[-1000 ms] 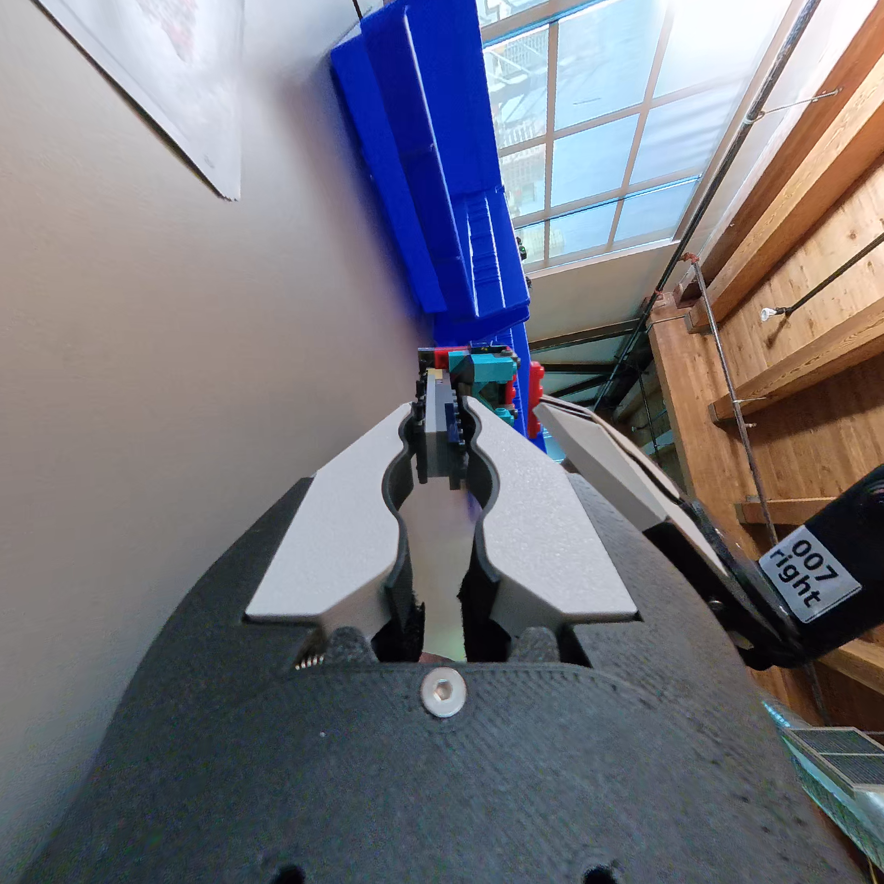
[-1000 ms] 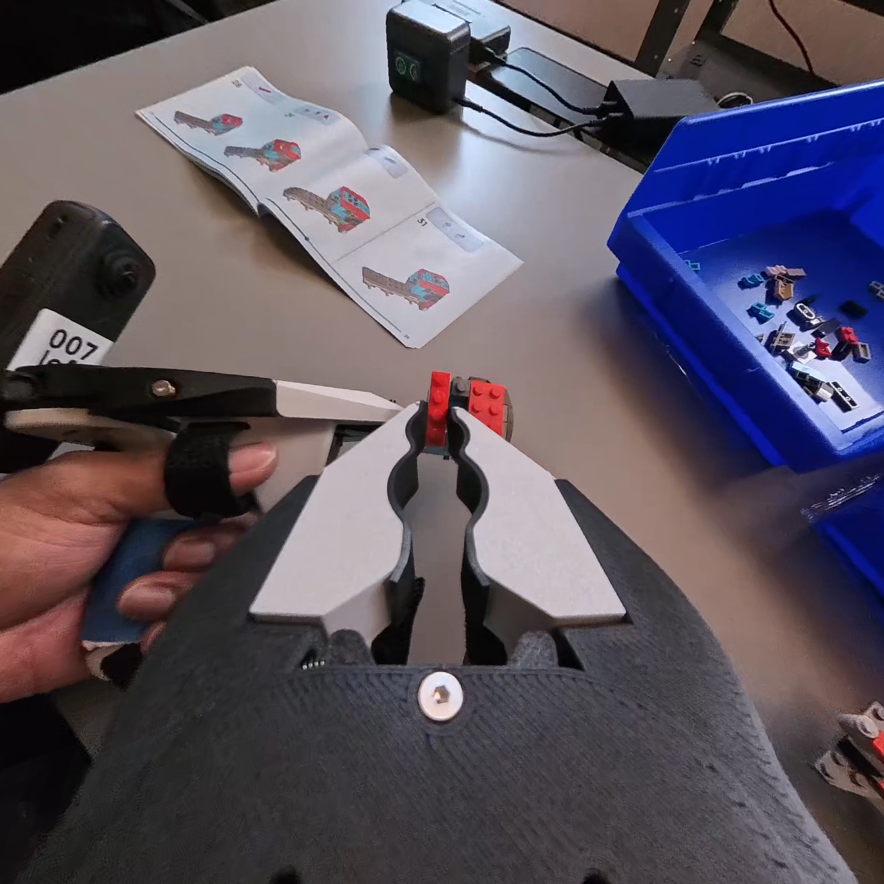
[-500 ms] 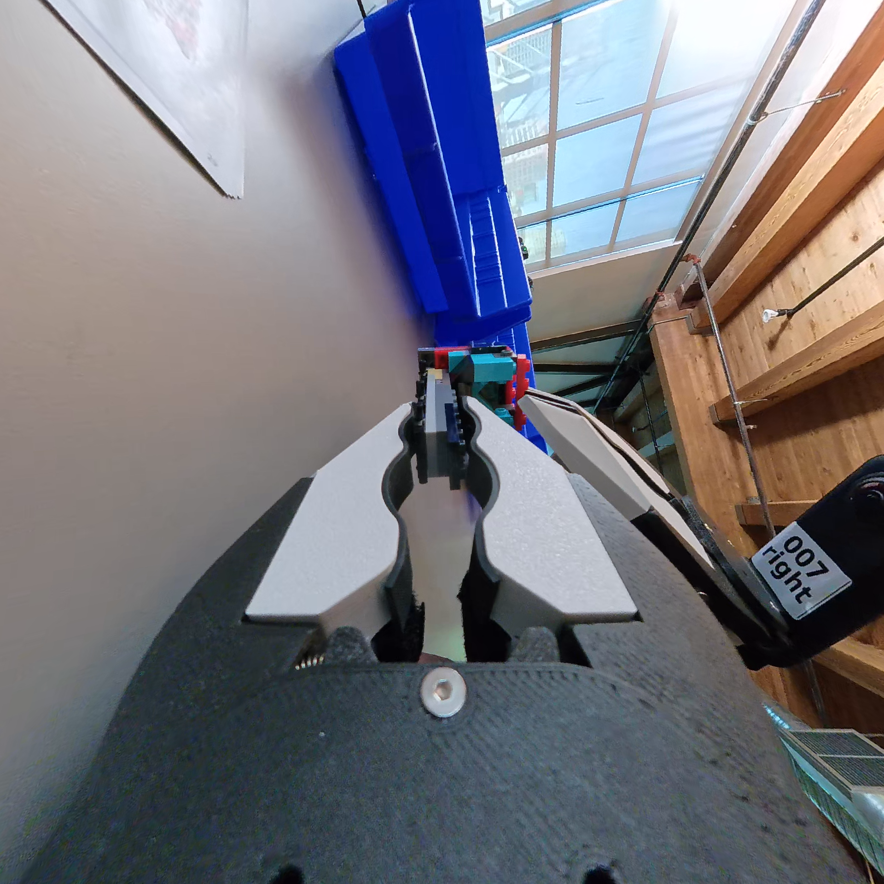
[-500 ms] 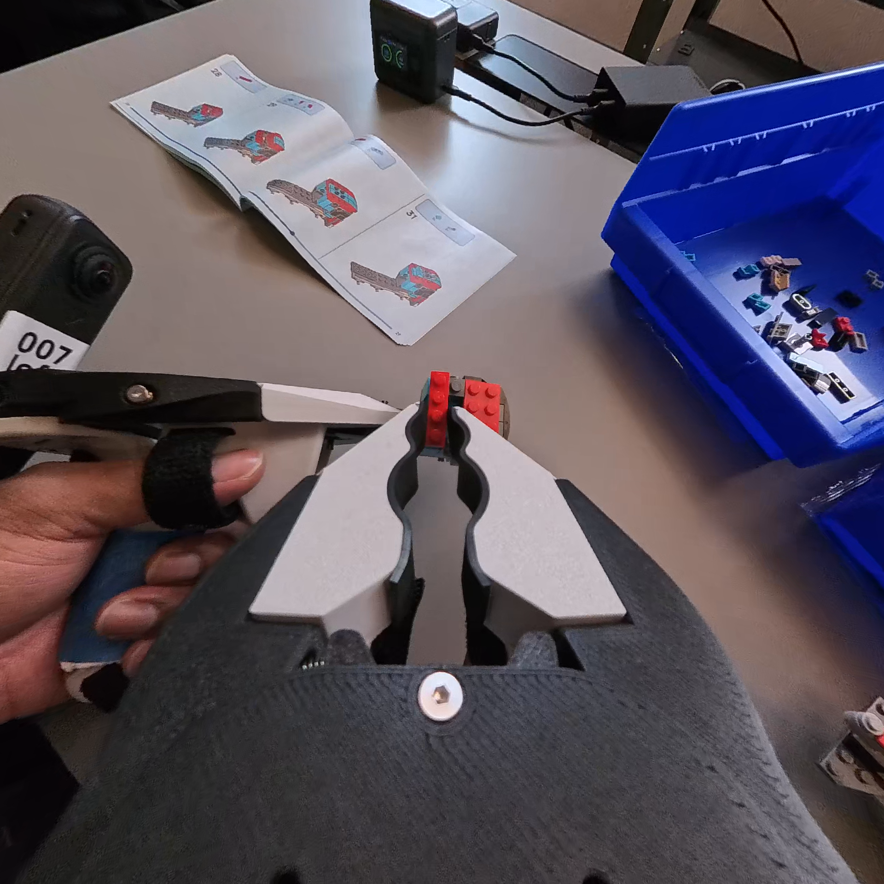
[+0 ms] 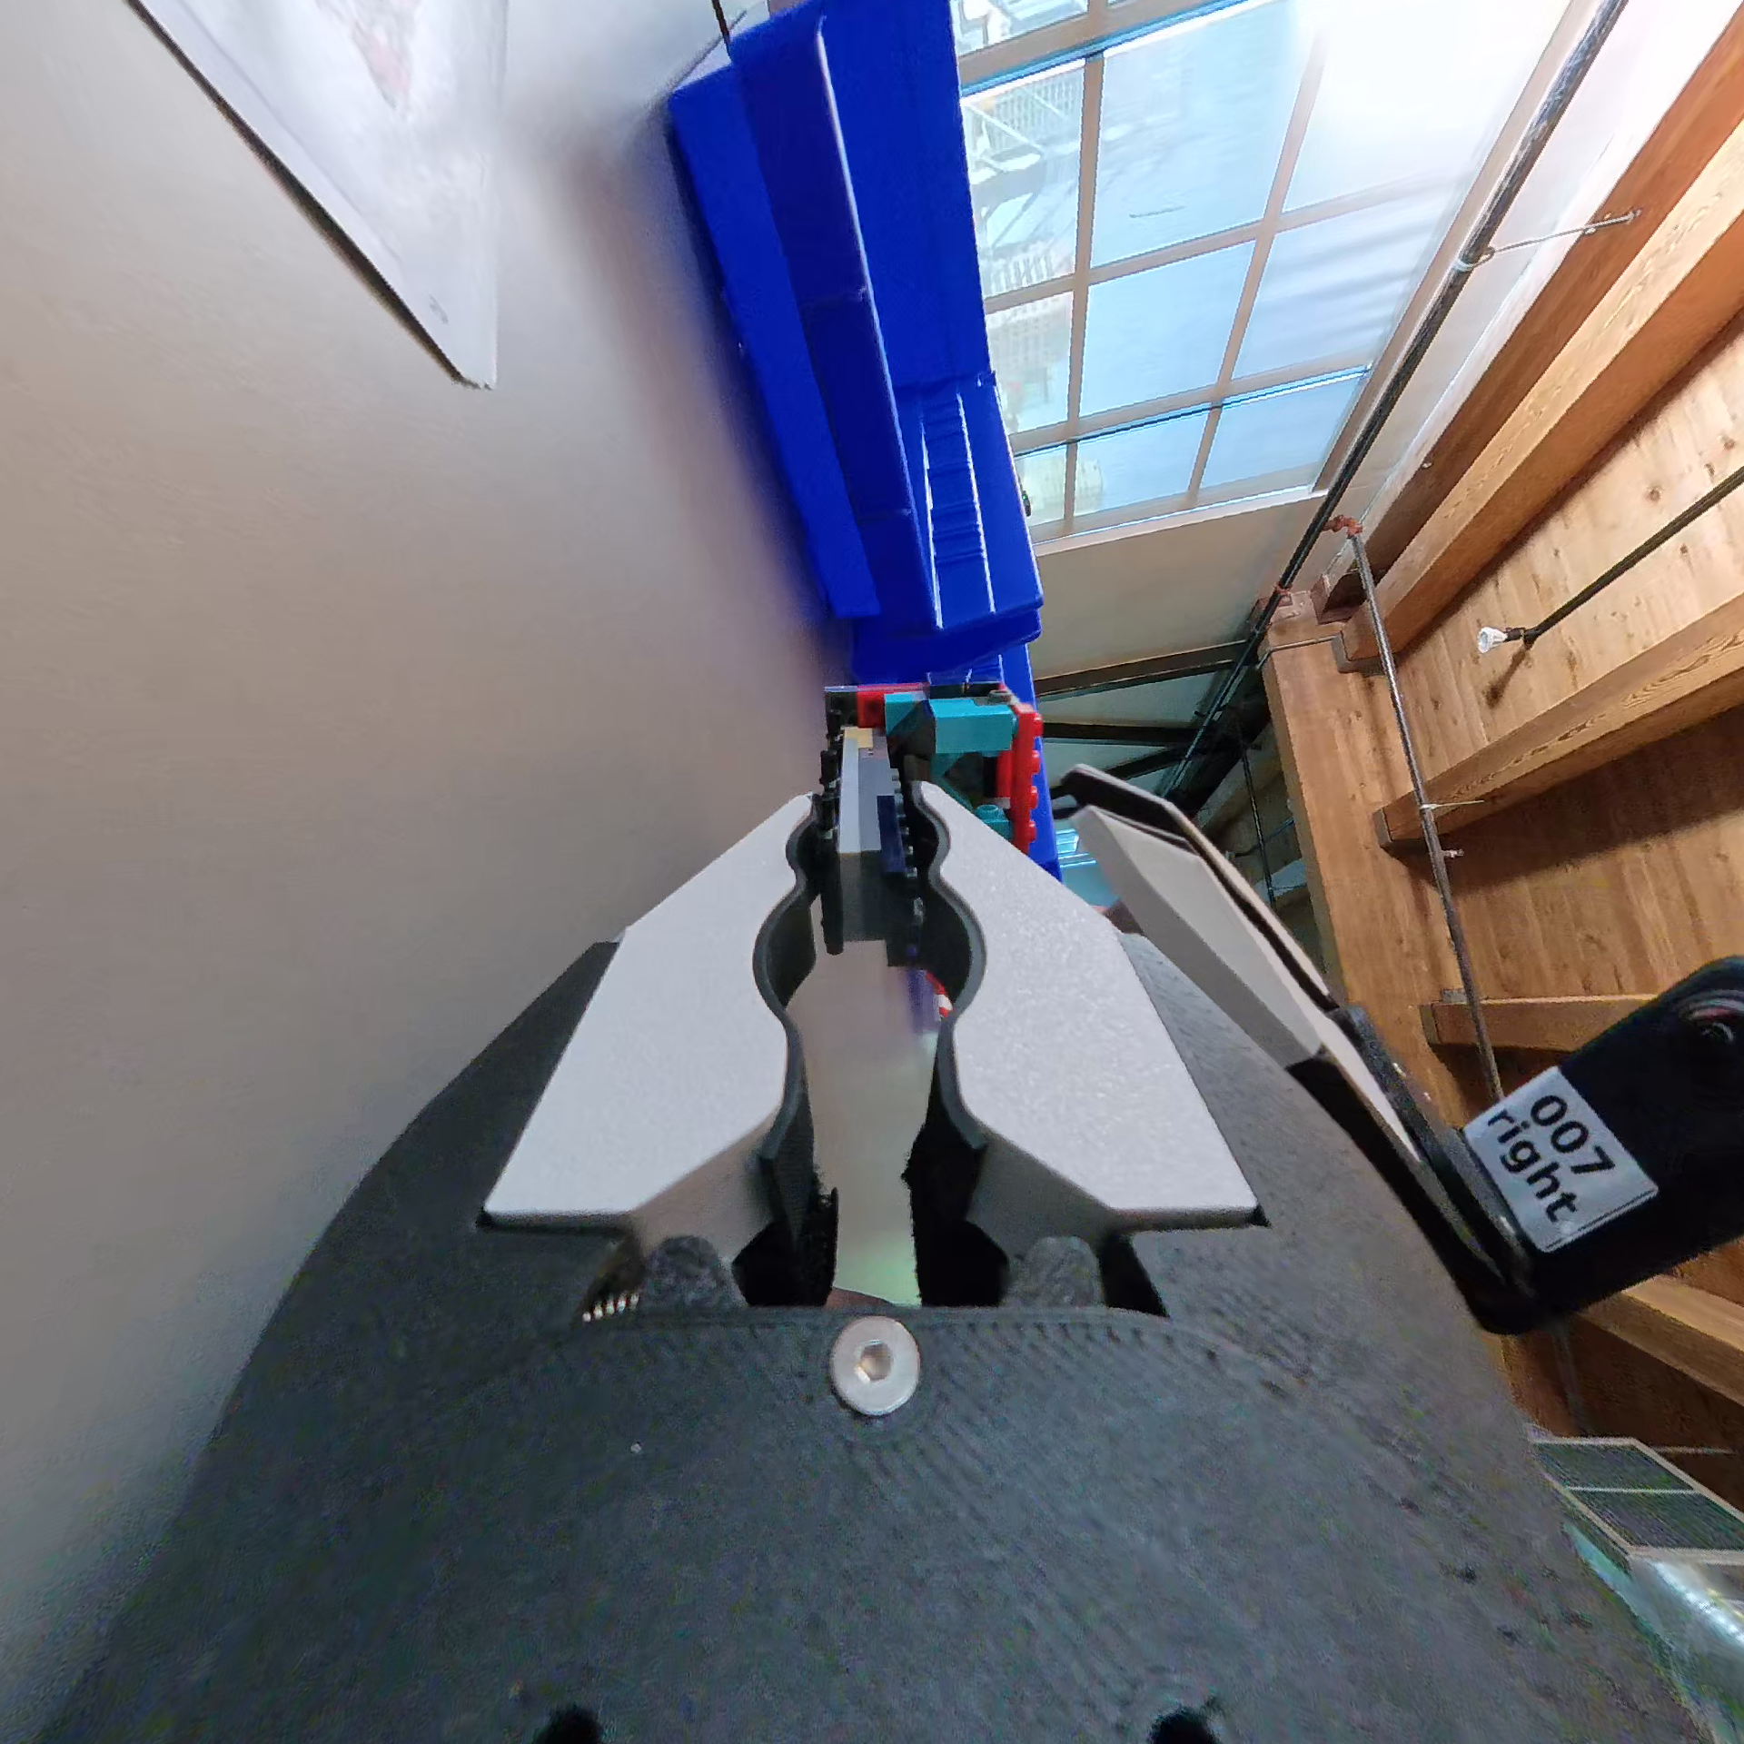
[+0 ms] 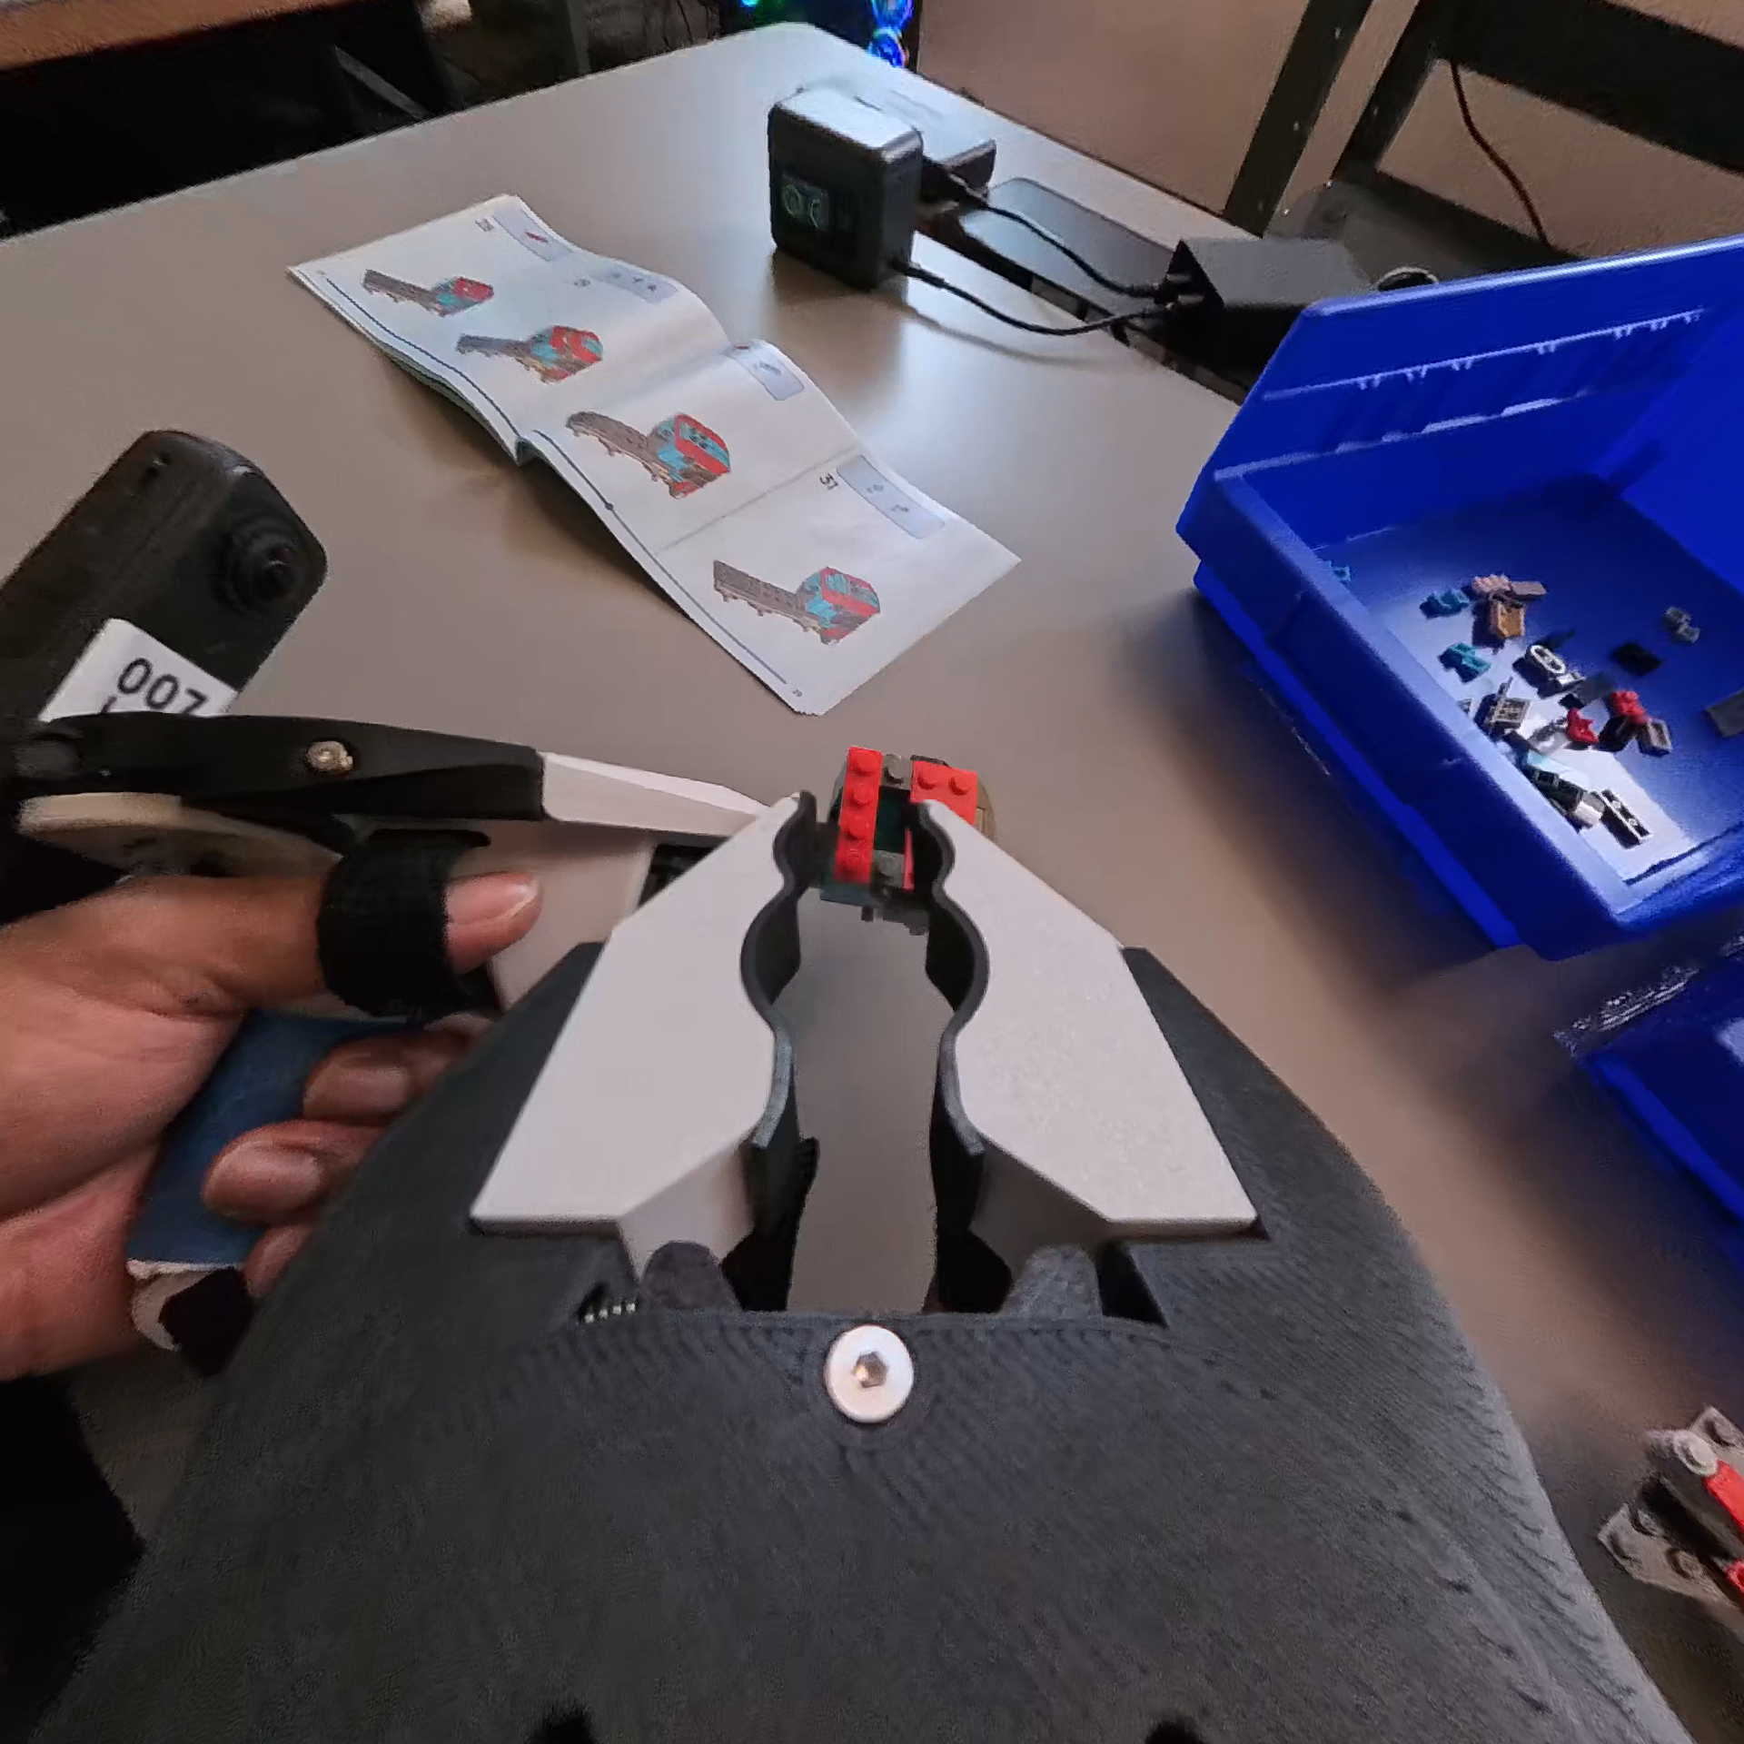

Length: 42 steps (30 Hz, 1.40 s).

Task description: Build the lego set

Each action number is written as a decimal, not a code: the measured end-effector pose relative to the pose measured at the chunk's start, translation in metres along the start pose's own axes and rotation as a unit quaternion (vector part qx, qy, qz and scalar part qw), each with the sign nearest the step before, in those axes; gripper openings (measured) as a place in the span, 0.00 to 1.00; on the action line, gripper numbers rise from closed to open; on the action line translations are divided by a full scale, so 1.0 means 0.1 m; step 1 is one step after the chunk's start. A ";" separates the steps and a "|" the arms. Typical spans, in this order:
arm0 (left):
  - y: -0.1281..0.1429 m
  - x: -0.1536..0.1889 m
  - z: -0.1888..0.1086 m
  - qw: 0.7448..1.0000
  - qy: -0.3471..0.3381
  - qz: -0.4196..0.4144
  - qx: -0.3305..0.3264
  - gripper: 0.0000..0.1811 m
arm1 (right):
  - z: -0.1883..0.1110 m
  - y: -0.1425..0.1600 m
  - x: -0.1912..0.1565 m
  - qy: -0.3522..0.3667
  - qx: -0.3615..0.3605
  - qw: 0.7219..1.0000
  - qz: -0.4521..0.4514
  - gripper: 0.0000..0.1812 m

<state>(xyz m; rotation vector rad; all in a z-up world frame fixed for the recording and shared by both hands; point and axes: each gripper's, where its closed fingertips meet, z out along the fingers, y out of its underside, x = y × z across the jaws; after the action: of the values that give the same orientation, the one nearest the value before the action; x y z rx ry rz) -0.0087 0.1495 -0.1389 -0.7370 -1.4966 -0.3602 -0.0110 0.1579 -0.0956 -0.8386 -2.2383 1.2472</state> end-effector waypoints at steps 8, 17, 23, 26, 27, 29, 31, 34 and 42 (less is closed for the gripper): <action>-0.01 -0.02 -0.01 1.000 0.006 -0.025 -0.003 0.09 | -0.17 0.00 0.10 -0.021 0.093 0.994 -0.045 0.15; 0.01 -0.02 -0.01 1.000 0.005 -0.029 -0.004 0.08 | -0.15 0.26 -0.06 0.042 0.156 0.913 -0.374 0.21; -0.01 -0.02 -0.02 0.998 0.015 -0.055 -0.005 0.08 | -0.04 0.19 -0.19 0.097 0.187 0.838 -0.504 0.28; -0.02 -0.02 -0.03 0.997 0.025 -0.076 -0.005 0.08 | 0.05 0.20 -0.20 0.119 0.192 0.815 -0.534 0.32; -0.03 -0.02 -0.03 0.996 0.027 -0.079 -0.004 0.08 | 0.07 0.20 -0.19 0.127 0.194 0.812 -0.536 0.33; -0.04 -0.02 -0.04 0.997 0.027 -0.078 -0.002 0.08 | 0.11 0.21 -0.18 0.140 0.195 0.804 -0.544 0.35; -0.03 -0.03 -0.03 0.997 0.024 -0.073 -0.001 0.08 | 0.14 0.21 -0.18 0.152 0.196 0.793 -0.556 0.37; -0.03 -0.03 -0.03 0.998 0.019 -0.062 0.001 0.08 | 0.14 0.20 -0.17 0.157 0.197 0.793 -0.555 0.37; -0.06 -0.02 -0.04 0.999 0.017 -0.048 0.008 0.09 | 0.03 0.18 -0.10 0.034 0.170 0.929 -0.328 0.37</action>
<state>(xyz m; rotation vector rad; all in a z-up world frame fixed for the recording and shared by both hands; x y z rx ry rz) -0.0093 0.1420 -0.1392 -0.6445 -1.5041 -0.4306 -0.0003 0.1569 -0.1135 0.0153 -1.9121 1.1821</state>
